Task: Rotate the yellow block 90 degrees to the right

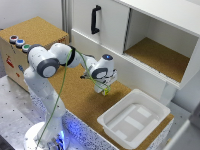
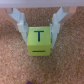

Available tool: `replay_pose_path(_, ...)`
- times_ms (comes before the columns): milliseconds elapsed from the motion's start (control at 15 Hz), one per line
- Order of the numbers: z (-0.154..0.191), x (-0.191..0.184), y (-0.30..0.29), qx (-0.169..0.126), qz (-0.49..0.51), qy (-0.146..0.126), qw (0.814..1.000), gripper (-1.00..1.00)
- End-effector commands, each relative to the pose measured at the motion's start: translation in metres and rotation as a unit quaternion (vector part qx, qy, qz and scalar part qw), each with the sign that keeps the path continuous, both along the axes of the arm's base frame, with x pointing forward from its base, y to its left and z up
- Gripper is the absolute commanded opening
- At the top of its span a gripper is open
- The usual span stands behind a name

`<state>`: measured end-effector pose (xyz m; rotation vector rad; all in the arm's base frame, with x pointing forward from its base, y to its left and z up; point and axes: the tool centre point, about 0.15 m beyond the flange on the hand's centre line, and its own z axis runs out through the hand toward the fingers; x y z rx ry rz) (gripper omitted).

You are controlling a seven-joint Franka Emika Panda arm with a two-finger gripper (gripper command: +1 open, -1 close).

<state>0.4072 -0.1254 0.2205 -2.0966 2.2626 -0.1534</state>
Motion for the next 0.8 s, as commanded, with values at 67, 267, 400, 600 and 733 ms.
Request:
replay_pose_path(67,0.026,-0.011,-0.008,0.02,-0.006,-0.017,1.0,1.0)
replay_pose_path(267,0.026,-0.011,-0.008,0.02,-0.006,-0.017,1.0,1.0)
replay_pose_path(400,0.026,-0.011,-0.008,0.02,-0.006,-0.017,1.0,1.0)
replay_pose_path(600,0.026,-0.011,-0.008,0.02,-0.006,-0.017,1.0,1.0)
replay_pose_path(733,0.033,0.0,0.0,-0.017,0.043,0.007,0.999,1.0)
